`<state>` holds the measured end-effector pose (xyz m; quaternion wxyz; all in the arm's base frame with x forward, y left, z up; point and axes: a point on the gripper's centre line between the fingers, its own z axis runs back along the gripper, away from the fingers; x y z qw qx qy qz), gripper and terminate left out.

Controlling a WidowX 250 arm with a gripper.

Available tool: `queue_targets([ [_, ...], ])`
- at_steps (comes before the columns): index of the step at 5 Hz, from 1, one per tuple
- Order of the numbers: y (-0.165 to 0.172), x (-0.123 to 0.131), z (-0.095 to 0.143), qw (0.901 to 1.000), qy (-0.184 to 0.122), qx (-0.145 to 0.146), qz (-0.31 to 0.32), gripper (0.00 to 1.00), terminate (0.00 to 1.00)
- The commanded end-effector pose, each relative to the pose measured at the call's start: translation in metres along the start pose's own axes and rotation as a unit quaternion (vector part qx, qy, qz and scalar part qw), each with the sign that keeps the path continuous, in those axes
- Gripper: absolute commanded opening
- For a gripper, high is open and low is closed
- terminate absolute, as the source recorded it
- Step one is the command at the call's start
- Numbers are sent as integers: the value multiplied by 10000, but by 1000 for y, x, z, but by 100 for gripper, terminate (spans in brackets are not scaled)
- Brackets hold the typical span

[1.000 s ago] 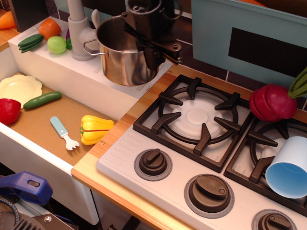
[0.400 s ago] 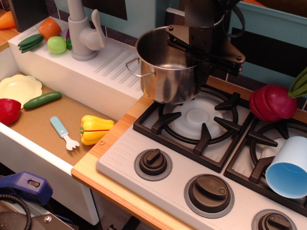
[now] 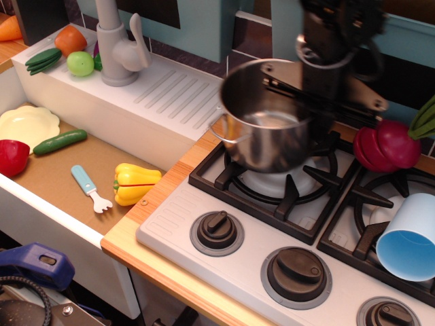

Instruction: Put pot or pan on stove

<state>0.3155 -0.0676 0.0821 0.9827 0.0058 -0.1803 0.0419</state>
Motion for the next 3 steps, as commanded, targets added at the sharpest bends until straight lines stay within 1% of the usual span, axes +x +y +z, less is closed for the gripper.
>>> queue_targets([
  [1,-11,9,10,9994,-160,-124,295,0,0],
  [2,-5,10,6,9983,-261,-424,288,100,0],
  [3,-5,10,6,9983,-261,-424,288,100,100],
])
